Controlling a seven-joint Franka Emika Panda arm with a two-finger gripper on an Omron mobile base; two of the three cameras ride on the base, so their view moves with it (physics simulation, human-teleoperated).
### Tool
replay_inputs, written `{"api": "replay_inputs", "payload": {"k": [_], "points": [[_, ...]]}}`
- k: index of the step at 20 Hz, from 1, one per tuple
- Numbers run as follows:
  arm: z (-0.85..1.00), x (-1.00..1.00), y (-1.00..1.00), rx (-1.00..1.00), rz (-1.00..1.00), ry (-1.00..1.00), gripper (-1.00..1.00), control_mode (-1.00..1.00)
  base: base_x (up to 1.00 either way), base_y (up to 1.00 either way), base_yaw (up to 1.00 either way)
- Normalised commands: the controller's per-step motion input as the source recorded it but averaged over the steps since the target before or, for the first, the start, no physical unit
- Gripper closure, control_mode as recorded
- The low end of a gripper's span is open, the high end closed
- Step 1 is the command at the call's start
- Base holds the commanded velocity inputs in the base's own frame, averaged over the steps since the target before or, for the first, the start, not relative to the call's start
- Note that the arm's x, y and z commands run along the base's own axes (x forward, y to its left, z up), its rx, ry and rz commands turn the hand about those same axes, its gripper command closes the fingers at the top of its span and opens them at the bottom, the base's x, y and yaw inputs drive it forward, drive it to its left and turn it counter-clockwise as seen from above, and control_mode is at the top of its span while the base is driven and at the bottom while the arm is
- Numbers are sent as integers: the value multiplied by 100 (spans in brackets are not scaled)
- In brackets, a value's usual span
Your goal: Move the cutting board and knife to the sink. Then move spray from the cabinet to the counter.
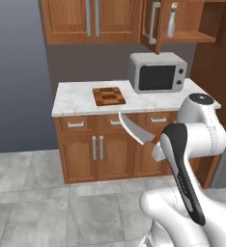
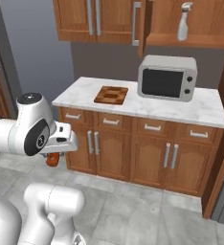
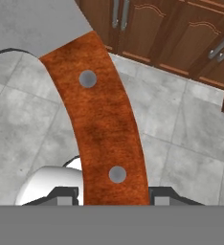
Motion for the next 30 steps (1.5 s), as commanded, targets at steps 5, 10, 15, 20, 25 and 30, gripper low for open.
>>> {"api": "replay_inputs", "payload": {"k": [5,10,15,20,25,30], "points": [[0,0,0,0,0,0,100,100,-38,0,14],[0,0,0,0,0,0,100,100,-45,-1,12],[0,0,0,0,0,0,100,100,-50,-1,12],[0,0,0,0,0,0,100,100,-51,-1,11],[0,0,0,0,0,0,100,100,-52,-1,11],[0,0,0,0,0,0,100,100,-61,-17,3]]}}
